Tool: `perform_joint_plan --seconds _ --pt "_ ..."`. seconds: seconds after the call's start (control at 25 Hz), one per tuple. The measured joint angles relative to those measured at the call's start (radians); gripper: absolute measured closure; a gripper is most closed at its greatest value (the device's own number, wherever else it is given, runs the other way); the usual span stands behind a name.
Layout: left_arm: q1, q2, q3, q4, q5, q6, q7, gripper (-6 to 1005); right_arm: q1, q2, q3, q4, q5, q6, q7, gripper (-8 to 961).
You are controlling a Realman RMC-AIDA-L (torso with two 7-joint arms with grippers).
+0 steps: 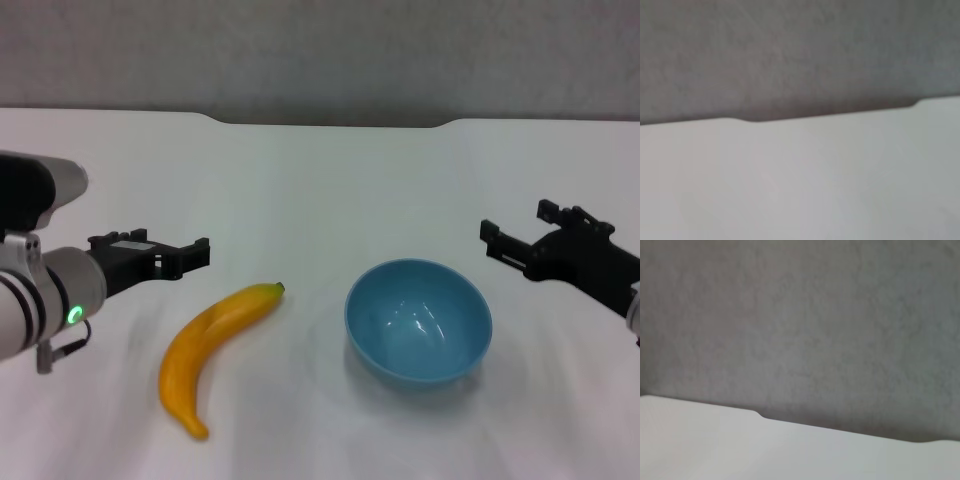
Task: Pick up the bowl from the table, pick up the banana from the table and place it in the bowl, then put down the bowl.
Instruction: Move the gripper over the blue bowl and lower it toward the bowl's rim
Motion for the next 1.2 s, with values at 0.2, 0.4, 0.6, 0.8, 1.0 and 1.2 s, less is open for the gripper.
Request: perform_joint_plan --seconds 0.2,0.4,0.6,0.8,1.0,1.2 --pt "-0.008 -0.011 -0.070 -0.049 -0.003 -0.122 0.061 119 0.023 -0.019 0.088 0.069 -0.432 0.057 0.529 64" --pt "0.000 -0.012 -0.079 -0.057 0.002 -0.121 0.076 119 0.129 -0.001 0.271 0.079 -0.998 0.282 1.071 64" --pt "-0.004 -0.015 -0.080 -0.055 0.002 -0.116 0.077 120 0.248 0.045 0.417 0.071 -1.345 0.482 1.300 64" --pt "-0.004 -0.016 -0.080 -0.054 0.001 -0.117 0.077 120 0.348 0.043 0.434 0.054 -1.469 0.600 1.424 65" --pt "-0.010 -0.016 -0.080 -0.051 0.003 -0.121 0.077 120 0.447 0.045 0.423 -0.051 -1.513 0.646 1.471 65" --pt "-0.010 -0.017 -0.084 -0.048 0.004 -0.123 0.077 120 0.522 0.045 0.427 -0.186 -1.517 0.659 1.469 65"
